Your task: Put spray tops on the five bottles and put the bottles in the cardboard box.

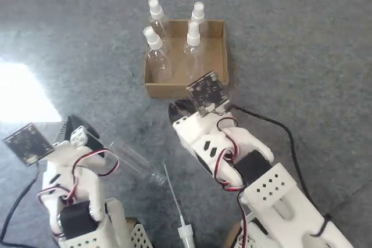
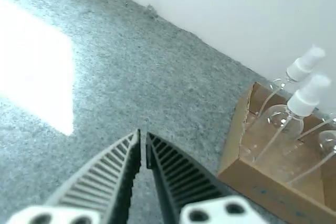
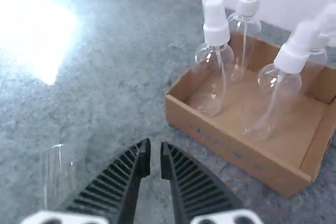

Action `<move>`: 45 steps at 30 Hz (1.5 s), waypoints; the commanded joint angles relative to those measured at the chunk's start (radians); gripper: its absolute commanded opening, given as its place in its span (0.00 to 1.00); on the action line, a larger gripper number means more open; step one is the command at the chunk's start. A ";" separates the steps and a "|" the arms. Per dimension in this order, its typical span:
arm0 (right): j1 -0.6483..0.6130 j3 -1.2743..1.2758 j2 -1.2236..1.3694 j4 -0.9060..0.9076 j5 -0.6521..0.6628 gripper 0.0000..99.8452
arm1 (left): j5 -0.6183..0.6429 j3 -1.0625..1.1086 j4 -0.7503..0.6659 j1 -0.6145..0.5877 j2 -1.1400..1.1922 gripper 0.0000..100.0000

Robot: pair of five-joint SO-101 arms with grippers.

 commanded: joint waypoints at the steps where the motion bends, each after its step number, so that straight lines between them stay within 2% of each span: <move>1: -0.044 -0.160 -0.041 0.208 0.025 0.01 | -0.005 -0.051 -0.031 -0.012 -0.018 0.01; 4: -0.081 -0.215 -0.041 0.317 0.023 0.04 | -0.003 -0.053 -0.031 -0.021 -0.018 0.01; 9: -0.157 -0.230 -0.041 0.387 0.018 0.20 | 0.000 -0.048 -0.072 -0.104 -0.018 0.01; 13: -0.216 -0.226 -0.041 0.407 0.017 0.21 | 0.000 -0.048 -0.072 -0.115 -0.018 0.01; 19: -0.349 -0.126 -0.013 0.280 -0.021 0.21 | 0.000 -0.048 -0.072 -0.115 -0.018 0.01; 23: -0.364 -0.097 0.104 0.182 -0.023 0.22 | 0.000 -0.048 -0.074 -0.115 -0.018 0.01; 30: -0.389 -0.097 0.346 0.059 -0.023 0.38 | 0.000 -0.048 -0.074 -0.115 -0.018 0.01; 34: -0.430 -0.098 0.414 0.005 -0.023 0.39 | 0.000 -0.047 -0.074 -0.115 -0.018 0.01; 45: -0.407 -0.101 0.616 -0.101 0.015 0.38 | 0.000 -0.047 -0.074 -0.112 -0.018 0.01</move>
